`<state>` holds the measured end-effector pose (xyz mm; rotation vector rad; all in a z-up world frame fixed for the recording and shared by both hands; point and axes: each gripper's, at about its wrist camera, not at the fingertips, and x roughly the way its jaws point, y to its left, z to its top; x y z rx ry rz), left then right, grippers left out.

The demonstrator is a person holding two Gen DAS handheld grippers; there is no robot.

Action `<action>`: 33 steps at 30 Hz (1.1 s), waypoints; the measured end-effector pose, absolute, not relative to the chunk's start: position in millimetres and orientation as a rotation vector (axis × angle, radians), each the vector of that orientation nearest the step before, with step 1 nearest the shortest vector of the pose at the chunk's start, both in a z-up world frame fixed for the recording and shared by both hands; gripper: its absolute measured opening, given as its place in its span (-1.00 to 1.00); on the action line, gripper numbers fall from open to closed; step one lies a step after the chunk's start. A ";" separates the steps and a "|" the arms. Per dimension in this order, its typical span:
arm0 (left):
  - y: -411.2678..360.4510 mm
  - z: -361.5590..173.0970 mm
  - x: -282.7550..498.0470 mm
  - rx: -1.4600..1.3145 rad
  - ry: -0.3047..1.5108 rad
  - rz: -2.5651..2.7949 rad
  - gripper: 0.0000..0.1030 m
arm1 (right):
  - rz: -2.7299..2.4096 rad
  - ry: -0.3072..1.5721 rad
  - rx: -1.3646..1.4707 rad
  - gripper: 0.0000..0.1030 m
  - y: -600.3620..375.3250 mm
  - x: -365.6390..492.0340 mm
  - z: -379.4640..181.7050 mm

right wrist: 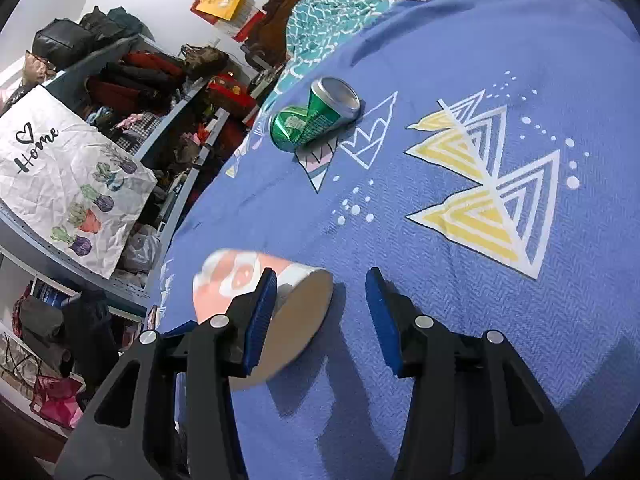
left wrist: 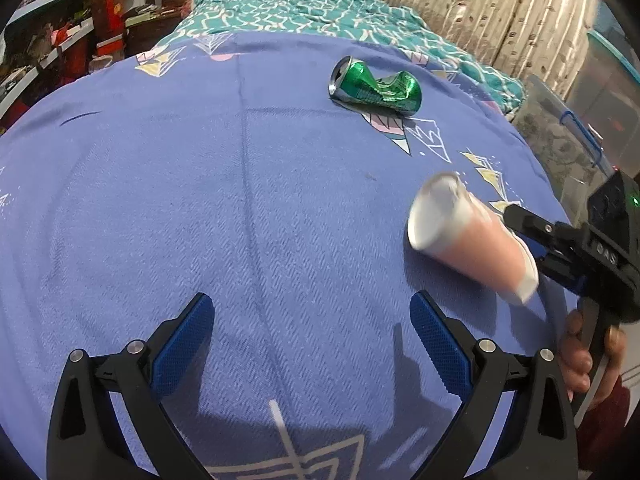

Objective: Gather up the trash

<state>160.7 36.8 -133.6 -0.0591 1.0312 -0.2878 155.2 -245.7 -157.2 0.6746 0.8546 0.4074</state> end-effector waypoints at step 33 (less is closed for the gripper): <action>27.8 -119.2 144.3 -0.028 1.079 -0.259 0.83 | 0.418 0.779 0.767 0.19 -266.6 150.5 -156.1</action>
